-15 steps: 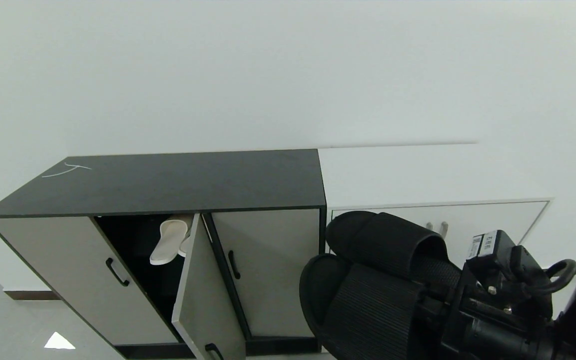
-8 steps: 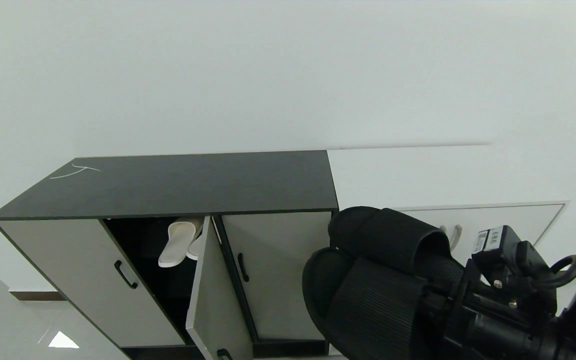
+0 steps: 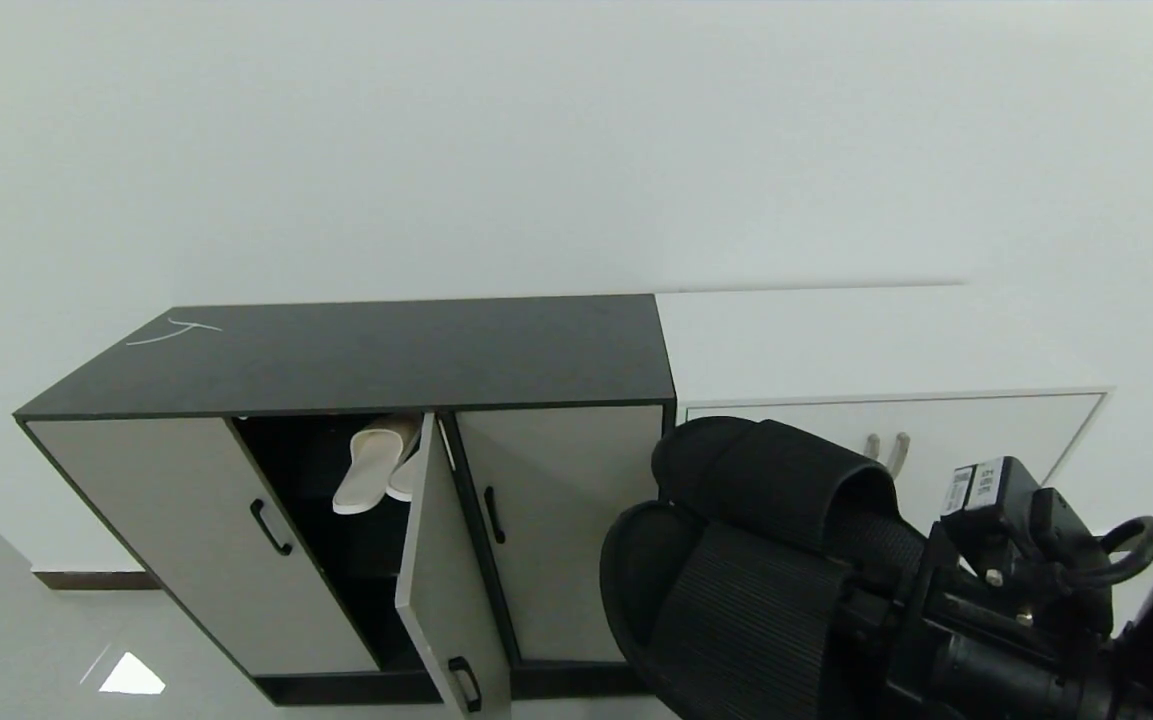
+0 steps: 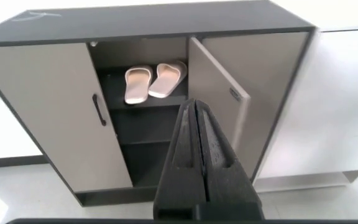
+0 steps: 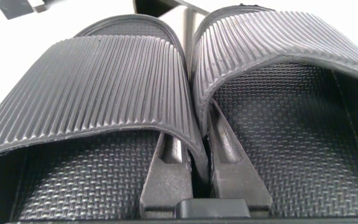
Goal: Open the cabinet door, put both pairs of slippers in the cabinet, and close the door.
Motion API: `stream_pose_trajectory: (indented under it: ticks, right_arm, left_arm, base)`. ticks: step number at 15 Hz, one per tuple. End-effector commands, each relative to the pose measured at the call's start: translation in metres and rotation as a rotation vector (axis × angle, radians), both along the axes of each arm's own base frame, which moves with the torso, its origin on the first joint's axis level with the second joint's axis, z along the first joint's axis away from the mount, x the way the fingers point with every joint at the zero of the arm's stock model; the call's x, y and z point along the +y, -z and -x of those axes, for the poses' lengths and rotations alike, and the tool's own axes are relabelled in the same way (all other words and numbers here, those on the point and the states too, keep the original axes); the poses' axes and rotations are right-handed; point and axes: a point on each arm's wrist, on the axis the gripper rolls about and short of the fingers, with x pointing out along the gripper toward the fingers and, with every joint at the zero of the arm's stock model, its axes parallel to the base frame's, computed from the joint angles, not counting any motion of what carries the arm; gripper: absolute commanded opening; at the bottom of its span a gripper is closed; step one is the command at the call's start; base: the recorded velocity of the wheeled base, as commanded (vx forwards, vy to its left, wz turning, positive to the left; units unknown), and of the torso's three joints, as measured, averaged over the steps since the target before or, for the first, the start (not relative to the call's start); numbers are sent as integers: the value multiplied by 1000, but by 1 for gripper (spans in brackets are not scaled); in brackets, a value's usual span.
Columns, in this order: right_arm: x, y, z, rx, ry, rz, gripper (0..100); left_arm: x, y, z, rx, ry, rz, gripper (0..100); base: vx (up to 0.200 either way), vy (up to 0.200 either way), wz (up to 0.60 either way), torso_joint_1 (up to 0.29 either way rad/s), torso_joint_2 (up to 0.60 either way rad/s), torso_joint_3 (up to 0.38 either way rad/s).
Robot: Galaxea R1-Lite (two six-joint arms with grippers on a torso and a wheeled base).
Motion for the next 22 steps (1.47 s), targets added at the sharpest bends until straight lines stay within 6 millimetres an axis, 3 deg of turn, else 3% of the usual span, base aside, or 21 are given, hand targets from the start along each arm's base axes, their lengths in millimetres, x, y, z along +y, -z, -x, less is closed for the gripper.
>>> stream_pose_trajectory:
  ticks: [1,22]
  right_arm:
    - [0,0,0,1,2,2,0]
    - [-1,3,-2,-2,12,7,0]
  left_arm:
    - [0,0,0,0,0,0,0]
    - [0,0,0,0,0,0,0]
  base:
    - [0,0,0,0,0,0]
    - [0,190,0,3,0,2]
